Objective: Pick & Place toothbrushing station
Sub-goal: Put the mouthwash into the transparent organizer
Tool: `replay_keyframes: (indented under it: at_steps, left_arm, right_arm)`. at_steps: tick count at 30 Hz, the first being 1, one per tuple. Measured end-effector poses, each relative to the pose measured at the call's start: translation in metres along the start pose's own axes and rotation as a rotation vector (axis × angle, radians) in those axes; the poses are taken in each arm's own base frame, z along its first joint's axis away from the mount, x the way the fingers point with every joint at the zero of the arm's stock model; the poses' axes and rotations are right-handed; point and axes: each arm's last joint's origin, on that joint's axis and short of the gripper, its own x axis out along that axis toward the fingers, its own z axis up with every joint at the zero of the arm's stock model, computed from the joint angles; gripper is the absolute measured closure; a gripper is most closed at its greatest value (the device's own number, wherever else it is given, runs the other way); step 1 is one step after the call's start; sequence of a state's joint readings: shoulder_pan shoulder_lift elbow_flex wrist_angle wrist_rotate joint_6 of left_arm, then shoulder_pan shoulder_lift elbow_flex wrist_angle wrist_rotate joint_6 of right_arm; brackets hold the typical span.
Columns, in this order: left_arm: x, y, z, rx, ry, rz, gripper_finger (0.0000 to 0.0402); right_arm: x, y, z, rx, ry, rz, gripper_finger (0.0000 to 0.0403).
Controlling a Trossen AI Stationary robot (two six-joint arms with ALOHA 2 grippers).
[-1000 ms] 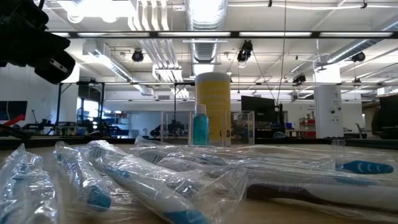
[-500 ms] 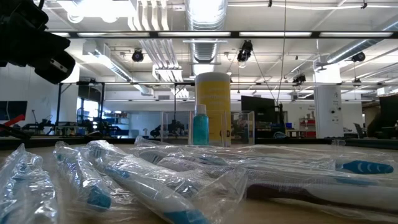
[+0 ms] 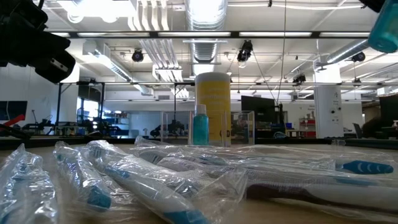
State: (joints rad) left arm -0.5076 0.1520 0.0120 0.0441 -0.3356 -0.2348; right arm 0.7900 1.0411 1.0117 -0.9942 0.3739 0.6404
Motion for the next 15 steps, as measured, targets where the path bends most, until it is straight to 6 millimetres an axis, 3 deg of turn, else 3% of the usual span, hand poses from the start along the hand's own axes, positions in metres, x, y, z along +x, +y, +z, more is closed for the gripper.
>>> replay_keyframes:
  at_steps: [8,15]
  left_arm:
    - [0.0,0.0,0.0,0.001,-0.001,0.004,0.039]
    - [0.0,0.0,0.0,0.001,0.0,0.007,0.039]
  right_arm:
    - [0.0,-0.03,-0.018,0.016,-0.202,0.066,0.0313]
    - [0.015,-0.048,-0.047,0.048,-0.269,0.062,0.0313]
